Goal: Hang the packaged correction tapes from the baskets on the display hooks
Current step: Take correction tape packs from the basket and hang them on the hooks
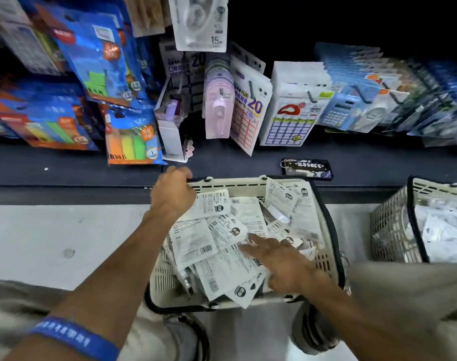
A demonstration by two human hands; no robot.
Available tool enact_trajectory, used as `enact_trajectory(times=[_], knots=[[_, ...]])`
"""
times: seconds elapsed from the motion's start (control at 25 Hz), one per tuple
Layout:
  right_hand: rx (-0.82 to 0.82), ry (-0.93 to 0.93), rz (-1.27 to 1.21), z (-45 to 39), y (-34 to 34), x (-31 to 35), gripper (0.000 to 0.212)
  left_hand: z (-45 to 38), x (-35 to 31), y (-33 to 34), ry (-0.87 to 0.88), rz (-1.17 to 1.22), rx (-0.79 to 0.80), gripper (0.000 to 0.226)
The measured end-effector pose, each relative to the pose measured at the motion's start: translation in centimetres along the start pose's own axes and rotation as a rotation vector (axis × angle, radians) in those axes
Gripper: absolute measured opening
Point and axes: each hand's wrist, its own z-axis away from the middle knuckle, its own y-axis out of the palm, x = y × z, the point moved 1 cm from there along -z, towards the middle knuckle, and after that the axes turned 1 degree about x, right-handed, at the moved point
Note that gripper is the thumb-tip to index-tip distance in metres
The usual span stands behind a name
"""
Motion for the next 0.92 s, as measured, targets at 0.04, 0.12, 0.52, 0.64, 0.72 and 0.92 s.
enact_trajectory(times=[0.04, 0.12, 0.52, 0.64, 0.72, 0.92], knots=[[-0.033, -0.054, 0.028, -0.5, 0.0, -0.1, 0.096, -0.4, -1.0, 0.3, 0.052, 0.040, 0.014, 0.037], [-0.161, -0.122, -0.014, -1.7, -1.2, -0.3, 0.065, -0.6, -2.7, 1.1, 0.170, 0.089, 0.152, 0.032], [-0.230, 0.528, -1.232, -5.2, -3.1, 2.6, 0.033, 5.1, -2.7, 2.9, 0.206, -0.129, 0.943, 0.061], [-0.341, 0.549, -1.774, -5.4, -6.2, 1.8, 0.025, 7.8, -2.3, 3.1, 0.156, 0.228, 0.899, 0.106], [-0.394, 0.521, -2.033, -5.2, -8.3, 1.2, 0.022, 8.5, -2.0, 2.2, 0.120, 0.428, 0.779, 0.106], [-0.426, 0.257, -1.778, -5.2, -8.6, 4.1, 0.031, 8.3, 0.3, 0.4, 0.014, 0.436, 0.300, 0.015]])
